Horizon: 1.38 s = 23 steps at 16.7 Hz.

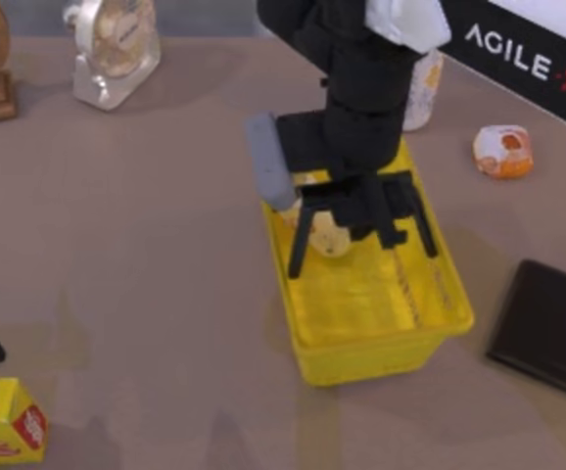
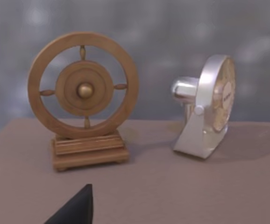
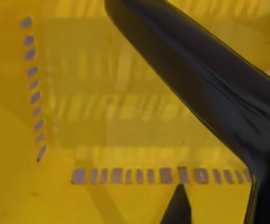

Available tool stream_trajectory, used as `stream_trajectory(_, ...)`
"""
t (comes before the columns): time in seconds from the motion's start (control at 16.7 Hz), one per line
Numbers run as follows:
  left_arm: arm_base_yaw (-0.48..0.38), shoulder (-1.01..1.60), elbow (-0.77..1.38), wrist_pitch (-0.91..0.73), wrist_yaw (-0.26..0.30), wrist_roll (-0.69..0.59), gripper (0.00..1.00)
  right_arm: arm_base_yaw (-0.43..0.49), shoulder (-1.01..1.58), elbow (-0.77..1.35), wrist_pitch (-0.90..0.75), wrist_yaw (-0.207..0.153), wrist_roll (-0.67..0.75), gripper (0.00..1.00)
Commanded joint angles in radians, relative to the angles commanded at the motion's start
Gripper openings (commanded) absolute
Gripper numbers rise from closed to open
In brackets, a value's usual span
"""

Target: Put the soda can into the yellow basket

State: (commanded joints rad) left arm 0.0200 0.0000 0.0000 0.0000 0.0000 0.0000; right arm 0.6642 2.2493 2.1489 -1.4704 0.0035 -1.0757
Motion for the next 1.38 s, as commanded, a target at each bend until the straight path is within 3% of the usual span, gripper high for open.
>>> stream_trajectory(0.18, 0.0, 0.0, 0.0, 0.0, 0.0, 0.0, 1.0, 0.0, 0.0, 0.0, 0.0, 0.0, 0.0, 0.02)
stream_trajectory(0.24, 0.0, 0.0, 0.0, 0.0, 0.0, 0.0, 1.0, 0.0, 0.0, 0.0, 0.0, 0.0, 0.0, 0.0)
stream_trajectory(1.38, 0.0, 0.0, 0.0, 0.0, 0.0, 0.0, 1.0, 0.0, 0.0, 0.0, 0.0, 0.0, 0.0, 0.0)
